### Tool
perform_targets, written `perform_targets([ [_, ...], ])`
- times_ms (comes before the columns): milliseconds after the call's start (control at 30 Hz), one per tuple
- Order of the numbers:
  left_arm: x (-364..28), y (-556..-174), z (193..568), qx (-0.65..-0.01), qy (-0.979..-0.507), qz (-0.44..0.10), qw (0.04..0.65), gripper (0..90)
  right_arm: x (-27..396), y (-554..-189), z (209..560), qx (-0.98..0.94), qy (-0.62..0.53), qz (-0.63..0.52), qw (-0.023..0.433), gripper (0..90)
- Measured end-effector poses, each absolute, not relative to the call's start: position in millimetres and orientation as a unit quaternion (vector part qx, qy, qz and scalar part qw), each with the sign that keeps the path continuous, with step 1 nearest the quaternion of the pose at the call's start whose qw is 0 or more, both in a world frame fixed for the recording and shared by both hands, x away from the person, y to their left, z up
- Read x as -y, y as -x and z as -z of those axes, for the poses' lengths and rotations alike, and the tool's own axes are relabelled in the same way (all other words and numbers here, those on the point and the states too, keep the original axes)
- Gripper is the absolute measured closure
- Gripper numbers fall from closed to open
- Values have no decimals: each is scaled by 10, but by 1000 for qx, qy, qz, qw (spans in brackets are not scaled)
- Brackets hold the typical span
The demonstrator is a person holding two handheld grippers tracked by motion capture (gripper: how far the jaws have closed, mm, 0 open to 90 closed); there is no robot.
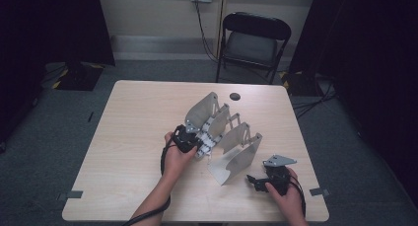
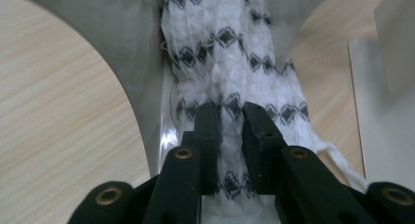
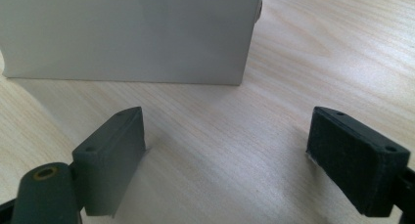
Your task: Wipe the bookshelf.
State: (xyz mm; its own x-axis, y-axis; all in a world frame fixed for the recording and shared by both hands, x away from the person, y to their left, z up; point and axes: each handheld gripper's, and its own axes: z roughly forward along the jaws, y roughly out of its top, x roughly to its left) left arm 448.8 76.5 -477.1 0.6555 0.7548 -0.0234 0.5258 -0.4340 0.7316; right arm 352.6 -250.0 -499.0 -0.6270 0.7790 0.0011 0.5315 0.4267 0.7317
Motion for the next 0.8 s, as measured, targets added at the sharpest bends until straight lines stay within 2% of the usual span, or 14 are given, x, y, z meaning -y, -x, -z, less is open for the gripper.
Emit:
perform_targets([
  [200, -749, -4505, 4798, -389, -826, -153, 378, 747, 2499, -3526, 4990, -827, -396, -360, 172, 136],
  [433, -828, -4448, 4805, -386, -833, -143, 369, 808, 2498, -3525, 4990, -827, -396, -360, 172, 136],
  [800, -1188, -4153, 4791, -393, -838, -121, 358, 842, 2497, -3523, 4991, -827, -396, -360, 173, 137],
])
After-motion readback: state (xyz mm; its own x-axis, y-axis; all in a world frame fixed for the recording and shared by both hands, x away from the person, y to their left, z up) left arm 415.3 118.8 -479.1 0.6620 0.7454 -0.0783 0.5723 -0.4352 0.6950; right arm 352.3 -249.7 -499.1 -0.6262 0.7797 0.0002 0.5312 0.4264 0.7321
